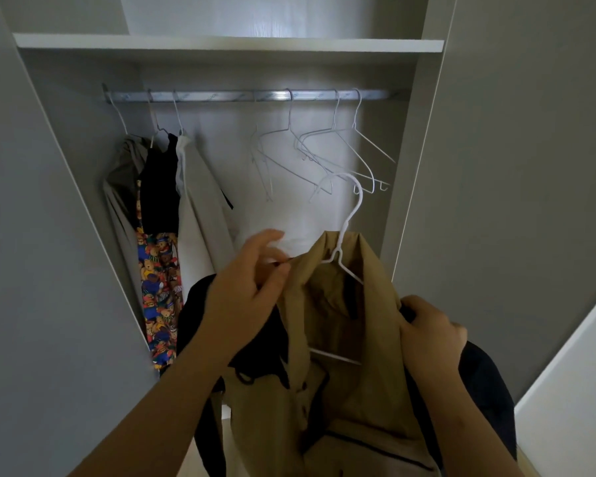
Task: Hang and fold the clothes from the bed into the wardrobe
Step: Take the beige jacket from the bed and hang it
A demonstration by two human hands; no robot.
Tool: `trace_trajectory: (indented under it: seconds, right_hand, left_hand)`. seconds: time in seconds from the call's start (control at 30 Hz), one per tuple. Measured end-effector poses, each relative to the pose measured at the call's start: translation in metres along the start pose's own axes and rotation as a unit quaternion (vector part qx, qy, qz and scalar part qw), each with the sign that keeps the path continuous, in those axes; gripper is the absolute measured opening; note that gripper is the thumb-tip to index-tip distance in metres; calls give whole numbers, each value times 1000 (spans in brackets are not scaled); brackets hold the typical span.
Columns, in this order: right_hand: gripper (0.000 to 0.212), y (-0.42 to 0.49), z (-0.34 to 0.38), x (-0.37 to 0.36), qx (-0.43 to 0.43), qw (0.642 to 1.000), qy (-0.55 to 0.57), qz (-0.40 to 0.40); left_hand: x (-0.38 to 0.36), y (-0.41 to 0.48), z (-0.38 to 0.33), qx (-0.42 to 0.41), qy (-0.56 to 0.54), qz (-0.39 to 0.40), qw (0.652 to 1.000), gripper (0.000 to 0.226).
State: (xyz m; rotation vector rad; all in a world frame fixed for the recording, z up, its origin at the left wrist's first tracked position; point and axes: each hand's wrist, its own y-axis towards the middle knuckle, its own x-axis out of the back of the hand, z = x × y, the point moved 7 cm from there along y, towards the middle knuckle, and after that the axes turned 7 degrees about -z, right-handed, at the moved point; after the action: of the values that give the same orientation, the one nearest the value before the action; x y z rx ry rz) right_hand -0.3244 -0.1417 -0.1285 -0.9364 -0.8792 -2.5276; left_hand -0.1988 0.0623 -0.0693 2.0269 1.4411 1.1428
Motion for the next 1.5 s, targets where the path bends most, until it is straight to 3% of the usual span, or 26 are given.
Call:
trace_trajectory:
  seconds: [0.03,0.1,0.17,0.3,0.43,0.53,0.67,0.83,1.07,1.5]
  right_hand:
    - [17,1,2,2,9,1000,4,-2]
    - [17,2,5,5,25,1000,12,-4]
    - [18,2,5,10,34,999,14,2]
    - [17,5,10,13,88,995,19,52]
    - [13,10,22,13,142,984,35,99]
    - [20,11,14,3,81,988,33,127]
    - [29,10,0,-14,-1,988,51,147]
    - [28,16,-10,-32,-78,979,91,163]
    - [26,27,6,-75,-141,962,154,177]
    - [17,70,134,-212,-168,912,225,299]
  left_hand:
    - [1,7,1,-45,145,-20,988,40]
    - [-14,13,20,-15,270,76,960,45]
    - [-23,10,33,49,223,126,965,45]
    - [-16,10,21,-13,227,5,974,38]
    - [-18,16,13,-11,190,-5,982,61]
    - [-25,16,17,2,166,24,986,62]
    - [-32,8,42,63,147,63,985,40]
    - [-28,2,74,147,104,51,982,23]
    - [-15,14,127,258,41,23,965,7]
    - [34,113,246,285,57,1,957,11]
